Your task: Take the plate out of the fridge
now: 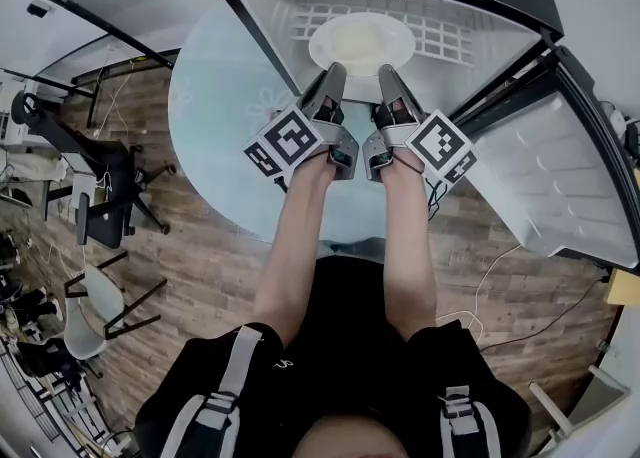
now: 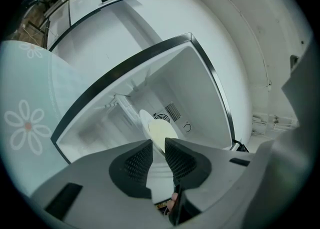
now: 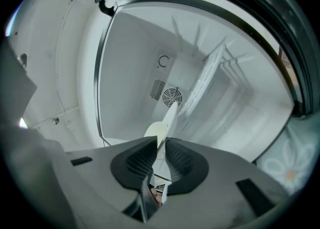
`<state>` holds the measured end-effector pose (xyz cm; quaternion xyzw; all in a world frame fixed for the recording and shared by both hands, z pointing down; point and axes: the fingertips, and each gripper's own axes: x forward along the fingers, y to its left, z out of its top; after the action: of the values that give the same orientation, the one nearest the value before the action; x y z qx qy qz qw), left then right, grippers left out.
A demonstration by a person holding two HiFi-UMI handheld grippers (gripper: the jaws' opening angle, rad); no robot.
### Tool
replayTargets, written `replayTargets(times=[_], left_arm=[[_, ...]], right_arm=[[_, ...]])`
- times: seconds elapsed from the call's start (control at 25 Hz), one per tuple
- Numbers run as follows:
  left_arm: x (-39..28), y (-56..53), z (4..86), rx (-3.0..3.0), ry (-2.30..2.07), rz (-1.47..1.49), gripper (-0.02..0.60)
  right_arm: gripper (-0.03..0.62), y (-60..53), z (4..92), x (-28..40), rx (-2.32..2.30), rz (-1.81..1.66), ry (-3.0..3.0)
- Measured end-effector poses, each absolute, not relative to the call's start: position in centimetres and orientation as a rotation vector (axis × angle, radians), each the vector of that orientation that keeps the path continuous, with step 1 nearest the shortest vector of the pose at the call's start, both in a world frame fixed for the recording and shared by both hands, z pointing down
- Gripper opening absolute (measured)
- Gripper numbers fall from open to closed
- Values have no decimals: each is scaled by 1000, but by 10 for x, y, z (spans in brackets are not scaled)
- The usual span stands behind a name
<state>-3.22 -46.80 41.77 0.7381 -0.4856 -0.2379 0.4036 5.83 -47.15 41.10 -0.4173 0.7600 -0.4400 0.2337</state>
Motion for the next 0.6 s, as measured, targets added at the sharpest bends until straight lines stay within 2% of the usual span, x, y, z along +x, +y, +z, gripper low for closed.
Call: replayTargets(times=[0.6], left_arm=[[-37, -432, 397, 1902, -1267, -619, 86]], right_arm=[[60, -437, 390, 52, -1081, -1128, 2195]])
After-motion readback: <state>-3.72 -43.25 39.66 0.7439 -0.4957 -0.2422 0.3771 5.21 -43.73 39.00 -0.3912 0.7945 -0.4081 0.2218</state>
